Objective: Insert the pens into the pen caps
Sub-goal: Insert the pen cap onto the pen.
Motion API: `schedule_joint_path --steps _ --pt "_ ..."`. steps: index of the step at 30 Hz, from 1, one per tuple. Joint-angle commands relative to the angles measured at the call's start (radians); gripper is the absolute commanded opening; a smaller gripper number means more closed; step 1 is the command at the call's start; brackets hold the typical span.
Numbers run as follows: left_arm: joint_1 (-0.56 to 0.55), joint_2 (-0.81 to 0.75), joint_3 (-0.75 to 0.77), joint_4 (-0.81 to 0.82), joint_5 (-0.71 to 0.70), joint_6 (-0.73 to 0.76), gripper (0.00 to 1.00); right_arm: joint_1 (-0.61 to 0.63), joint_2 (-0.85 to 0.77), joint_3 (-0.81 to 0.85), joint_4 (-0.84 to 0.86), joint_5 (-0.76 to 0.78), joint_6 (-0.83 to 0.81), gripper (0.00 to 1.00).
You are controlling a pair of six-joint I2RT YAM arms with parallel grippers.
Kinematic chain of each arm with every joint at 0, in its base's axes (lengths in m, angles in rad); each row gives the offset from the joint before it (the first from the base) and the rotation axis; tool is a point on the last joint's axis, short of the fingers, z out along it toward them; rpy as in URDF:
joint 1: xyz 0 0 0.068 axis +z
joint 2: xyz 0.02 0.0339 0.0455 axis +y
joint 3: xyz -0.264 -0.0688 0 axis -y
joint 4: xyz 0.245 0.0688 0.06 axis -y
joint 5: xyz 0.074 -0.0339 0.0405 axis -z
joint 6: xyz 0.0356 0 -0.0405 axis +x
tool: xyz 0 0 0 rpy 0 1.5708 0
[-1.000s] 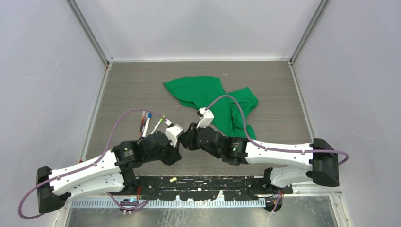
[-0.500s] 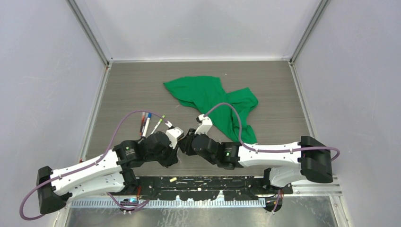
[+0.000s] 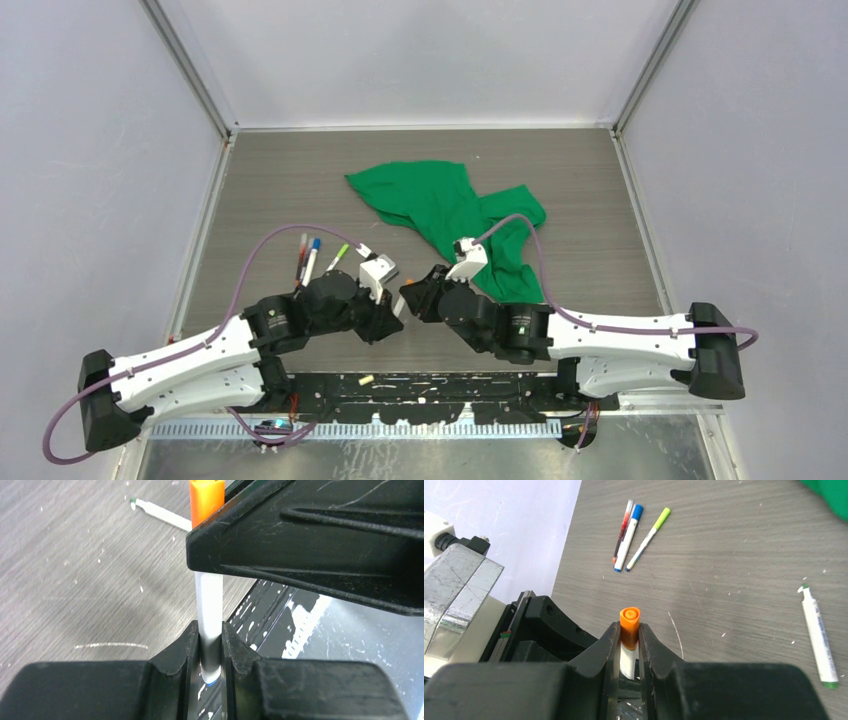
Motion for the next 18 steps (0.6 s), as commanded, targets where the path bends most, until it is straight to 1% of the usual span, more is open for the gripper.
schedule_joint_path --steps 1,5,8,11,15,18 --pt "0.011 -0.014 0.04 0.484 -0.01 0.019 0.0 0.031 0.031 0.024 -0.145 -0.043 -0.077 0.01" --pt "0.011 0.008 0.06 0.503 -0.036 0.073 0.0 0.026 0.1 0.042 -0.143 -0.103 -0.093 0.01" --pt "0.011 0.026 0.071 0.522 -0.059 0.122 0.0 0.028 0.141 0.004 -0.122 -0.183 -0.07 0.01" --pt "0.012 0.034 0.082 0.536 -0.089 0.171 0.0 0.038 0.144 -0.044 -0.081 -0.229 -0.047 0.01" --pt "0.013 0.023 0.09 0.573 -0.099 0.207 0.0 0.052 0.163 -0.07 -0.053 -0.245 -0.017 0.0" --pt "0.014 0.025 0.087 0.573 -0.089 0.193 0.0 0.053 0.14 -0.049 -0.07 -0.21 -0.036 0.0"
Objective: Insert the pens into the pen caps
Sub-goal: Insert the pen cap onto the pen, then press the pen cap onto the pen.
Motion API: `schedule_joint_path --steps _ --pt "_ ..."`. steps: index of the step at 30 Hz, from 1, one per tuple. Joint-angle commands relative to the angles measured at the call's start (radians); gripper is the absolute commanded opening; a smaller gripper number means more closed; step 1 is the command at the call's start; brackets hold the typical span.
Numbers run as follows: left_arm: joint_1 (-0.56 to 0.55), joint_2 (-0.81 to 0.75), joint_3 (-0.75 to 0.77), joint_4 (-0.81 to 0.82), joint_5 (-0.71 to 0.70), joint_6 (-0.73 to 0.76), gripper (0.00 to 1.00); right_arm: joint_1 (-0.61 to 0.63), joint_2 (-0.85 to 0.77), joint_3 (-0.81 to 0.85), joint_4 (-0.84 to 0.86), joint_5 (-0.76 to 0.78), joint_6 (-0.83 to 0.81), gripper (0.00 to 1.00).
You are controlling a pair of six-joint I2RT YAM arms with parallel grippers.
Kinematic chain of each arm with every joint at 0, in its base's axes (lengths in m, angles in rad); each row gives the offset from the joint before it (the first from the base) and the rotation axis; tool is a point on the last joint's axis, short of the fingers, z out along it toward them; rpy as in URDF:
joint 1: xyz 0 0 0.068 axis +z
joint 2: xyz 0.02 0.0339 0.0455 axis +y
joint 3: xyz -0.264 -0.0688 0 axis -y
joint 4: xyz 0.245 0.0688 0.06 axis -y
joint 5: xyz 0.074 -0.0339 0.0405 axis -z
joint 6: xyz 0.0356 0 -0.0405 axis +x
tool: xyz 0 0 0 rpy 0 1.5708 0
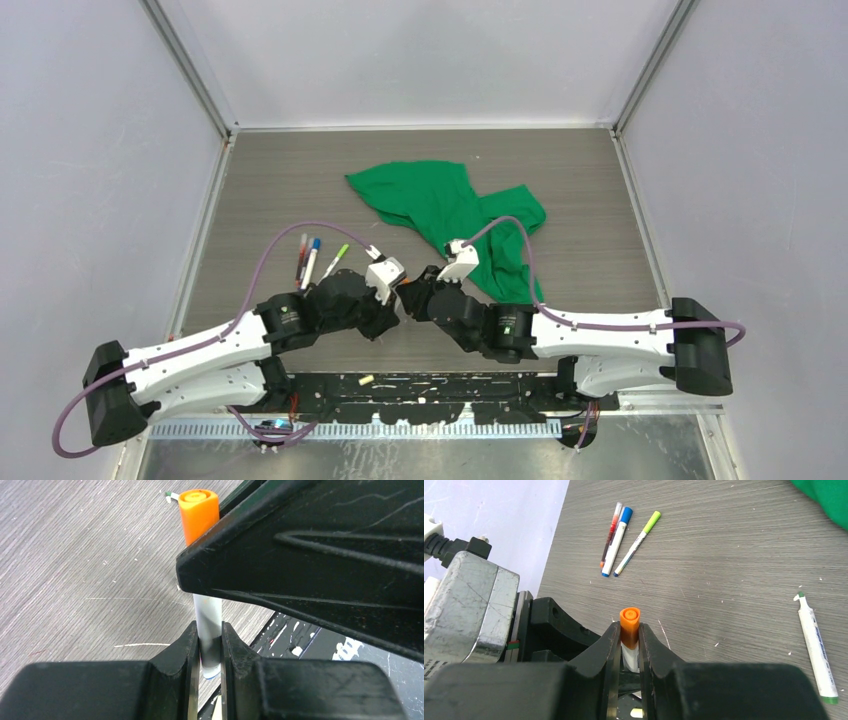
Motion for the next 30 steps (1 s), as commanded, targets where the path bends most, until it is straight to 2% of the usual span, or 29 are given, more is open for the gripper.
schedule_joint_path --steps 1,9,11,14,19,26,30 --pt "0.007 -0.053 0.096 0.523 -0.015 0.049 0.0 0.059 0.039 -0.028 -0.157 -0.225 0.001 0.0" --pt "0.007 -0.09 0.065 0.502 0.016 0.015 0.0 0.058 -0.037 0.053 -0.242 -0.072 -0.036 0.01" --pt "0.007 -0.092 0.065 0.461 0.037 0.029 0.0 0.057 -0.049 0.118 -0.315 -0.008 -0.06 0.15" --pt "0.006 -0.096 0.065 0.378 0.054 0.044 0.0 0.058 -0.081 0.217 -0.448 0.09 -0.104 0.41" --pt "0.006 -0.105 0.045 0.252 0.033 0.044 0.0 0.057 -0.181 0.285 -0.495 0.138 -0.182 0.66" --pt "0.007 -0.118 0.001 0.27 0.003 0.02 0.0 0.056 -0.368 0.242 -0.462 0.123 -0.237 0.78" --pt "0.007 -0.124 -0.025 0.333 0.042 0.012 0.0 0.049 -0.422 0.248 -0.45 0.123 -0.294 0.82"
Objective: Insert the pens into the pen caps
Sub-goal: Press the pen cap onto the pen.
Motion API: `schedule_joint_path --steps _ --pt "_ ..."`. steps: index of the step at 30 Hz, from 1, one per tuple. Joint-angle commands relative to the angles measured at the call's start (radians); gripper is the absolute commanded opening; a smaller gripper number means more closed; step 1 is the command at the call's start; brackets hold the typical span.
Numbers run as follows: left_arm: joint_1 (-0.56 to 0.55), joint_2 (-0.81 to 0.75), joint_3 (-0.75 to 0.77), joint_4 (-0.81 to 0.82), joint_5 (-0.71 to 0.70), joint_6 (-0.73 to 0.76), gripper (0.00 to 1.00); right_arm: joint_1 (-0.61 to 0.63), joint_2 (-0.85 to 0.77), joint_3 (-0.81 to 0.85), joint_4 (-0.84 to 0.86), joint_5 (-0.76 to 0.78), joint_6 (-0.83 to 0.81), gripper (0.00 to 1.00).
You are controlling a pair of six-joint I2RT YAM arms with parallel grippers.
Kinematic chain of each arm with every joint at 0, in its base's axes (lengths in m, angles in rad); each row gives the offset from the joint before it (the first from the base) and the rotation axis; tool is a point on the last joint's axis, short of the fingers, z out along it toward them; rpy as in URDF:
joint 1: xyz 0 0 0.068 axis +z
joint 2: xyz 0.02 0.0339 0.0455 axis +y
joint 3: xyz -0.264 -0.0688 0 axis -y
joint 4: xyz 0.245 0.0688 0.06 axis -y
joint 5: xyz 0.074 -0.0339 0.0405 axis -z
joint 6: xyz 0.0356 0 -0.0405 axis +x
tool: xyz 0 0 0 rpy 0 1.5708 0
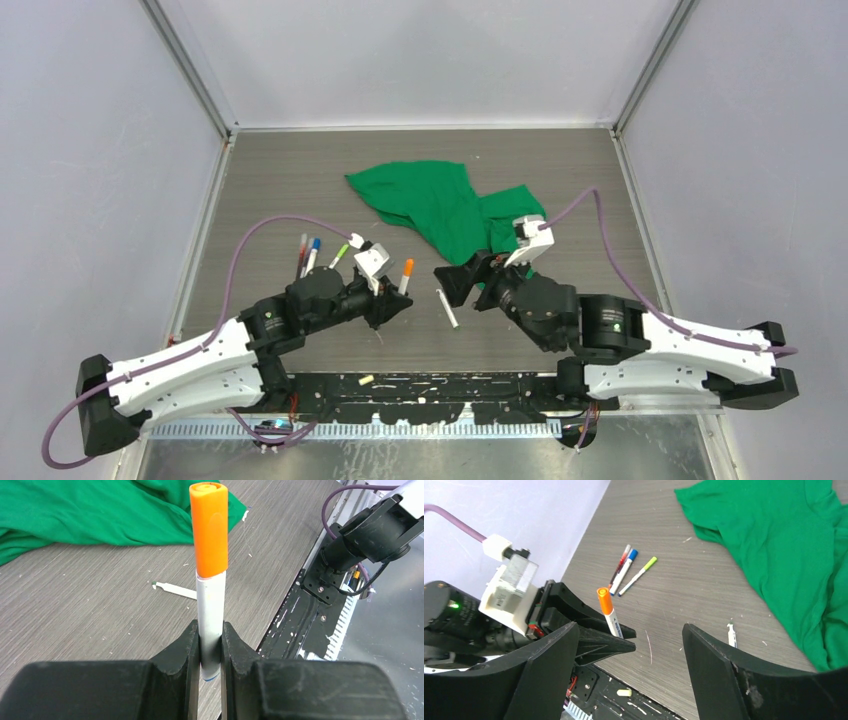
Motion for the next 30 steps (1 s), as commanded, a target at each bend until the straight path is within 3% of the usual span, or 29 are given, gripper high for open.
schedule_joint_path --steps 1,4,8,15,22,26,30 --pt "0.005 -0.022 -0.019 0.126 0.031 -0.006 0.0 -0.009 -0.04 0.013 0.03 0.009 -0.092 0.83" --pt "0.005 -0.026 -0.026 0.146 0.072 -0.003 0.0 -0.035 -0.019 0.029 0.05 -0.054 -0.14 0.84" --pt "0.006 -0.031 -0.026 0.142 0.101 -0.006 0.0 -0.137 0.061 0.05 0.09 -0.259 -0.159 0.85" --pt "0.005 -0.043 -0.023 0.122 0.116 -0.008 0.0 -0.238 0.188 0.025 0.231 -0.497 -0.131 0.75" --pt "0.005 -0.056 -0.023 0.106 0.11 -0.007 0.0 -0.243 0.221 0.027 0.284 -0.529 -0.117 0.71" --pt "0.006 -0.059 -0.026 0.108 0.106 -0.003 0.0 -0.244 0.222 0.027 0.279 -0.523 -0.114 0.54" --pt "0.006 -0.054 -0.027 0.104 0.106 -0.004 0.0 -0.244 0.214 0.033 0.279 -0.521 -0.116 0.48"
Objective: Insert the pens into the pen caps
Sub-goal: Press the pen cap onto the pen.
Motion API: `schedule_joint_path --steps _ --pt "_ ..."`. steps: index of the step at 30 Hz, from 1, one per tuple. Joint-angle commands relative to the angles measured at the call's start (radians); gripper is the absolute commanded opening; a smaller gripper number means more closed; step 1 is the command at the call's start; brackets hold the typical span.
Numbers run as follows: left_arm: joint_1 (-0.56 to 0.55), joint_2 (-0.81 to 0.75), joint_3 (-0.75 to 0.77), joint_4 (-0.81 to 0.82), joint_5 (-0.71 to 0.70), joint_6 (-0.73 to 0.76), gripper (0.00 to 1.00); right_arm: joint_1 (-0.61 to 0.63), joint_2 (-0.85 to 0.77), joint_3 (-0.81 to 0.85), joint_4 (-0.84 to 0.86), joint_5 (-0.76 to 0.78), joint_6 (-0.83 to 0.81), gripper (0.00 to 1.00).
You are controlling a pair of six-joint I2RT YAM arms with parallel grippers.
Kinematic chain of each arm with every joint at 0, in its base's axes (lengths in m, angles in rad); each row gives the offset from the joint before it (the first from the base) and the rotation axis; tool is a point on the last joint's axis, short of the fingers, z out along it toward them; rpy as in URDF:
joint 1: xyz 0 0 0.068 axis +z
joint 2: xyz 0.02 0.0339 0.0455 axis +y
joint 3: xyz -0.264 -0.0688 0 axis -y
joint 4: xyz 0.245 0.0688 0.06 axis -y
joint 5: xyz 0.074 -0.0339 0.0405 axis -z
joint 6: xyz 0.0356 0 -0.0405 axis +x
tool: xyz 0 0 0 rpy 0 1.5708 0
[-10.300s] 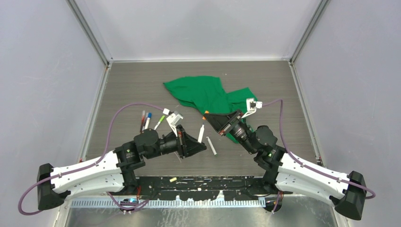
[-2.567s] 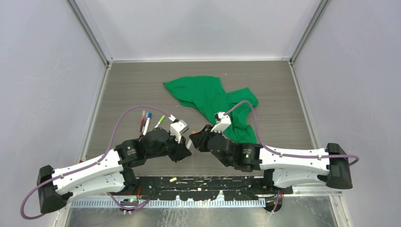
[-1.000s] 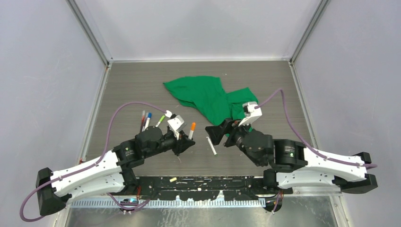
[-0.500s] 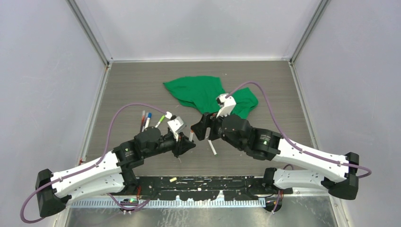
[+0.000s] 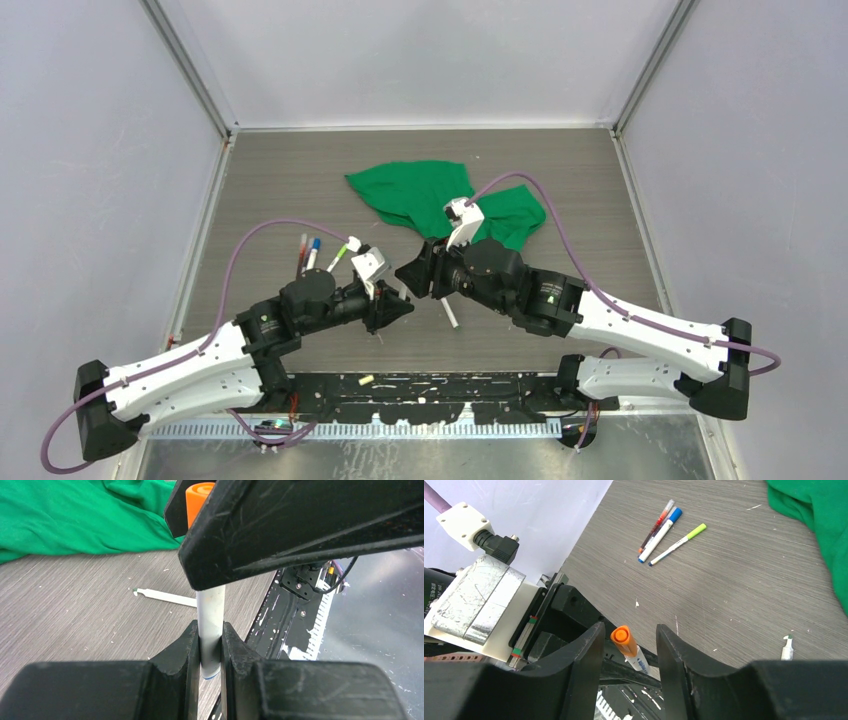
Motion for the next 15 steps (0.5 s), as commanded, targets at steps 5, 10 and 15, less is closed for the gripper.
schedule_joint_path --steps 5,10,15 --pt "-0.003 -0.005 0.011 0.055 0.003 0.002 0.0 -0.005 -0.023 0.018 0.066 -0.003 -0.009 0.4" --pt "-0.003 0.003 0.012 0.058 0.005 0.002 0.0 -0.005 -0.02 0.019 0.074 -0.013 -0.016 0.33" --pt "-0.003 0.006 0.014 0.053 0.011 0.003 0.0 -0.005 -0.013 0.017 0.084 -0.026 -0.021 0.21"
